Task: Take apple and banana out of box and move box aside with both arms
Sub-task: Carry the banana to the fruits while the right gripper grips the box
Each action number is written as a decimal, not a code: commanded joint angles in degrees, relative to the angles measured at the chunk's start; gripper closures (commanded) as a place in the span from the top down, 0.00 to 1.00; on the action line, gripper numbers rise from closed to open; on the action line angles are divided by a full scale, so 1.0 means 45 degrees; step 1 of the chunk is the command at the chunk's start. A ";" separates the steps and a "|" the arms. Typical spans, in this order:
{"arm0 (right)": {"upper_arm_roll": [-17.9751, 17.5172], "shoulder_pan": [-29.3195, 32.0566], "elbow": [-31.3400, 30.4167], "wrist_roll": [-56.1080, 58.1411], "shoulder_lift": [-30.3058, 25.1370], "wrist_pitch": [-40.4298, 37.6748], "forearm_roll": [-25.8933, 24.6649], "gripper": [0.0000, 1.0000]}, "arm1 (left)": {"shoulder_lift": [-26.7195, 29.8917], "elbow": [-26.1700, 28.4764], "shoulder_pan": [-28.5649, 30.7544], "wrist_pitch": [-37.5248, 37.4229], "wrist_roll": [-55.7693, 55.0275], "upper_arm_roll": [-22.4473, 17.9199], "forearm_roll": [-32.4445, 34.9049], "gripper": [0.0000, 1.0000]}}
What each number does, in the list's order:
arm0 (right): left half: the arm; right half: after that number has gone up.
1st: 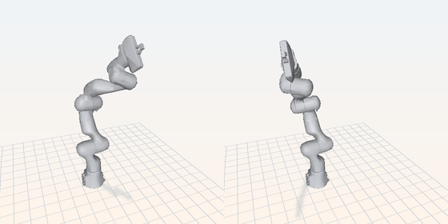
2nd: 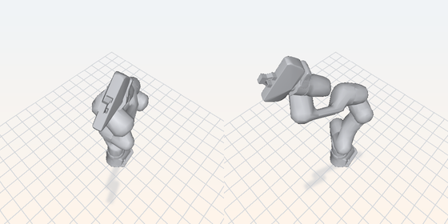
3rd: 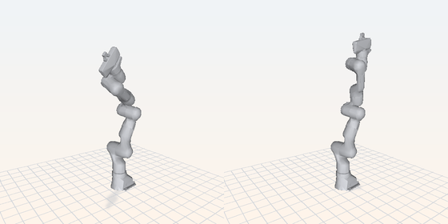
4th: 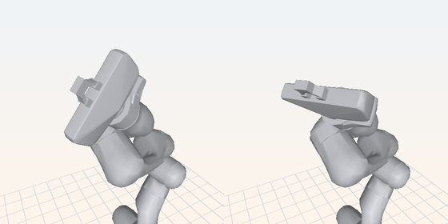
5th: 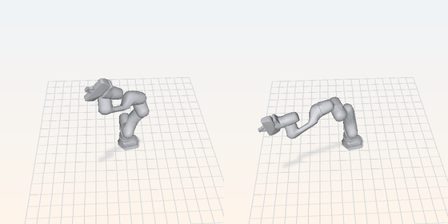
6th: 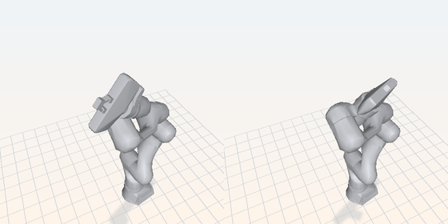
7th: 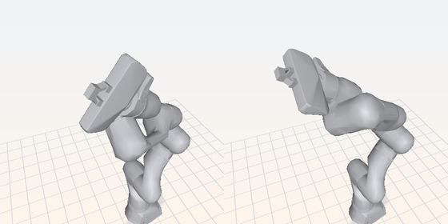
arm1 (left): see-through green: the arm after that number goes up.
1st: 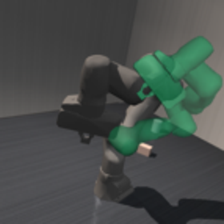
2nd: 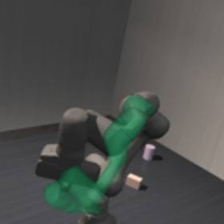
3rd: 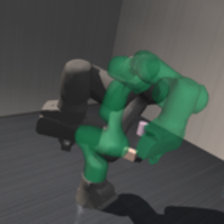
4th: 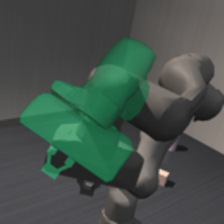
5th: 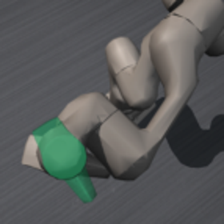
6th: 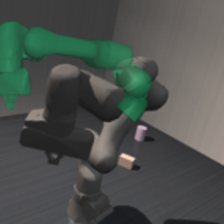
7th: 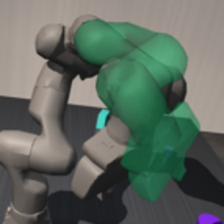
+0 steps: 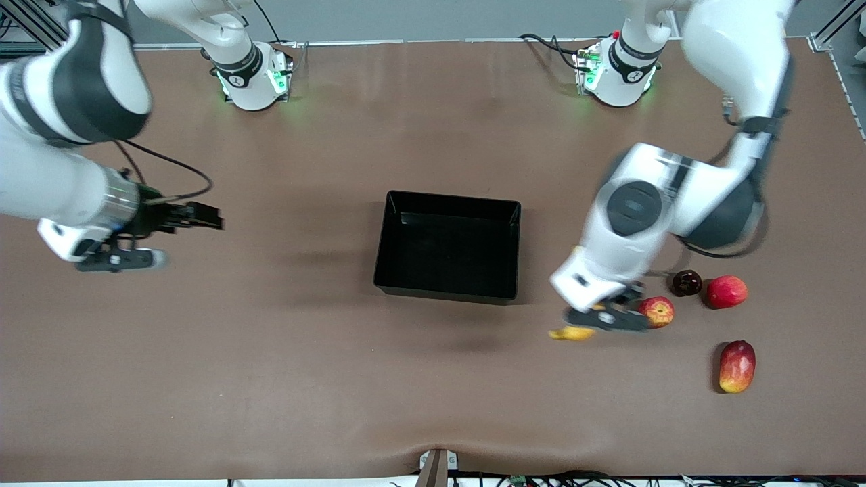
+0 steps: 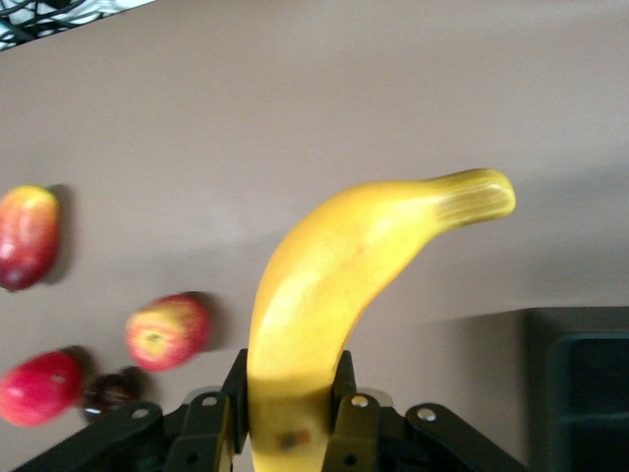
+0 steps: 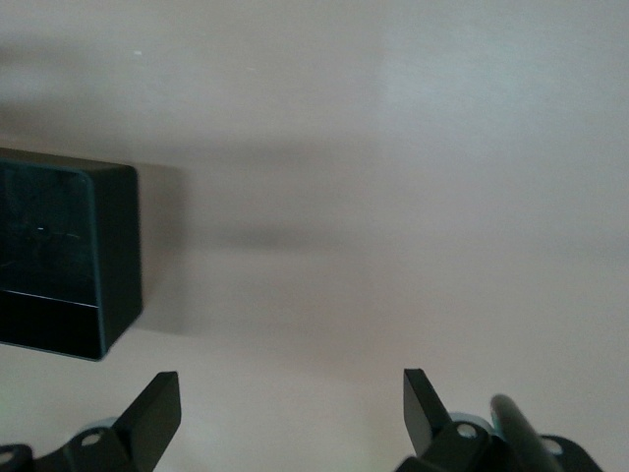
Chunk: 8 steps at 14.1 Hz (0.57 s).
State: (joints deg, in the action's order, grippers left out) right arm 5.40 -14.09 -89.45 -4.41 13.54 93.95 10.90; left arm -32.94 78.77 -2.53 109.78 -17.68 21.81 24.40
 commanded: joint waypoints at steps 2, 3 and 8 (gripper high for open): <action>0.0128 -0.1843 0.0113 -0.1963 0.1049 0.1034 0.0235 1.00 | -0.0589 0.0151 0.2021 0.0757 0.3898 0.0055 -0.0111 0.00; 0.0128 -0.2410 0.0113 -0.2647 0.1420 0.1539 0.0215 1.00 | -0.0784 0.0151 0.2549 0.1206 0.4916 0.0016 -0.0052 0.00; 0.0109 -0.3977 -0.0102 -0.4860 0.2730 0.3361 0.0312 1.00 | -0.2150 0.0151 0.4094 0.3762 0.7405 -0.0082 0.1120 0.00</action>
State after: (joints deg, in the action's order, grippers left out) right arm 5.22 -31.15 -90.07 -24.51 24.46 108.69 11.21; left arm -40.41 79.65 14.25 122.33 13.55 21.17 27.36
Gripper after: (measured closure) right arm 0.000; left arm 0.652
